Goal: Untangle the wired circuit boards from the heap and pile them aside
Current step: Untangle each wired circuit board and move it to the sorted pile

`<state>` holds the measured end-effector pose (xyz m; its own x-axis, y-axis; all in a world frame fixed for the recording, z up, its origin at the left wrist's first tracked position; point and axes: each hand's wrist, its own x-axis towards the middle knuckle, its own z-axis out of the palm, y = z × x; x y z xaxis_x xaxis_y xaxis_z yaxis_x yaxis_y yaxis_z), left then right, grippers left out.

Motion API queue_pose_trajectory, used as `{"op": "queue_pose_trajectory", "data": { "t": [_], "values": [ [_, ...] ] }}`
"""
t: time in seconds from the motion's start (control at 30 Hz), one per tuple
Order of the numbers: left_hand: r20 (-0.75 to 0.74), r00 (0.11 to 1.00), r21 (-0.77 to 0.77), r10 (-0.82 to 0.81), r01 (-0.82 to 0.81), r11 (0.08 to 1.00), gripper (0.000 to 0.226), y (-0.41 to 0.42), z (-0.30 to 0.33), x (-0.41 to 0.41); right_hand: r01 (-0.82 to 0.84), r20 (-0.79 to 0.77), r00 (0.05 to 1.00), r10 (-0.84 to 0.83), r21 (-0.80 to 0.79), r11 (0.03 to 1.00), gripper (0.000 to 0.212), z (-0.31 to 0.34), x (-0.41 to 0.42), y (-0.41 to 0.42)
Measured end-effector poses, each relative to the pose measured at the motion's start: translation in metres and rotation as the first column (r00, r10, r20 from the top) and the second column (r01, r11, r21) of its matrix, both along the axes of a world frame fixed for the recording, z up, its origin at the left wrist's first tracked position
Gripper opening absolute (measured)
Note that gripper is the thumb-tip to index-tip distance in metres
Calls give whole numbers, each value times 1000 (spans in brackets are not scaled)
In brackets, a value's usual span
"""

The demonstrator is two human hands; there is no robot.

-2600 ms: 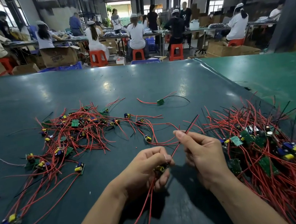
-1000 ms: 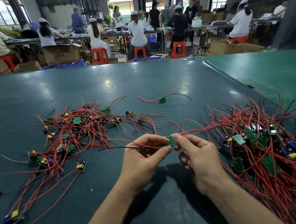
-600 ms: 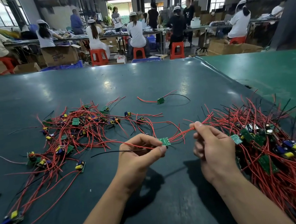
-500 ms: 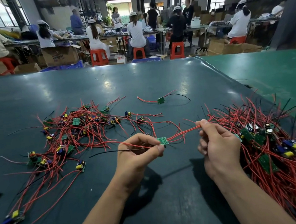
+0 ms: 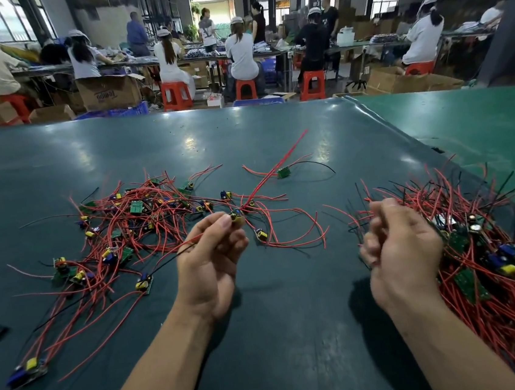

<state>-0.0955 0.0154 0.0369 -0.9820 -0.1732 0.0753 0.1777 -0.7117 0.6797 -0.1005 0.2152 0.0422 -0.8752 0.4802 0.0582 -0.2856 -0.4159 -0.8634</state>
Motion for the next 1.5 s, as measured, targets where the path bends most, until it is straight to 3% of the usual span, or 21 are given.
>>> {"op": "queue_pose_trajectory", "data": {
  "t": [0.03, 0.1, 0.13, 0.2, 0.27, 0.53, 0.77, 0.9, 0.97, 1.07, 1.17, 1.2, 1.23, 1.33, 1.4, 1.5],
  "values": [
    [14, 1000, -11, -25, 25, 1000, 10, 1, -1, 0, -137, 64, 989, 130, 120, 983, 18, -2, 3, -5],
    [30, 996, -72, -85, 87, 994, 8, 8, -3, 3, -441, 161, 897, 411, 354, 824, 8, -7, 12, -24],
    [32, 994, -142, -102, 105, 984, 7, 11, -4, 4, -531, 171, 842, 511, 431, 730, 20, -10, 17, -31],
    [40, 990, -299, -133, 139, 944, 14, 15, -6, 6, -530, 101, 818, 566, 516, 673, 29, -15, 23, -40],
    [53, 988, -383, -146, 155, 910, 18, 14, -7, 7, -456, 24, 851, 524, 528, 716, 25, -15, 26, -39],
    [20, 995, -523, -94, 90, 848, 31, 14, -11, 5, -465, 8, 861, 509, 419, 780, 17, -8, 30, -43],
    [91, 955, -403, 284, -225, 887, 41, -8, -9, -11, -446, -31, 873, 486, 349, 824, 22, -4, 35, -42],
    [232, 873, -273, 429, -364, 890, 44, -18, -11, -17, -278, -73, 956, 284, 80, 957, 26, 7, 33, -35],
    [230, 831, -325, 506, -425, 845, 43, -21, -13, -17, -129, -74, 990, 124, -78, 988, 20, 15, 30, -25],
    [-40, 862, -579, 505, -431, 692, 39, -7, -15, -8, 20, -66, 997, -46, -351, 936, 18, 26, 29, -12],
    [-347, 885, -854, 310, -435, 285, 12, 8, -25, -4, 58, -25, 997, -78, -449, 892, 30, 31, 28, -5],
    [-397, 892, -888, 215, -433, 154, 7, 10, -27, -3, 60, -3, 998, -69, -447, 893, 27, 31, 27, -4],
    [-423, 900, -901, 107, -430, 53, 18, 11, -31, -4, 58, 22, 998, -53, -449, 892, 25, 29, 27, -4],
    [-351, 930, -911, -107, -366, -189, 40, 12, -41, -7, 39, 65, 998, -10, -461, 886, 24, 26, 29, -4],
    [-301, 948, -901, -104, -318, -295, 37, 13, -45, -9, 19, 55, 998, 3, -411, 912, 22, 26, 30, -6],
    [-306, 950, -903, -67, -312, -295, 24, 13, -46, -9, -58, 40, 997, 69, -224, 973, 20, 22, 29, -14]
  ]
}}
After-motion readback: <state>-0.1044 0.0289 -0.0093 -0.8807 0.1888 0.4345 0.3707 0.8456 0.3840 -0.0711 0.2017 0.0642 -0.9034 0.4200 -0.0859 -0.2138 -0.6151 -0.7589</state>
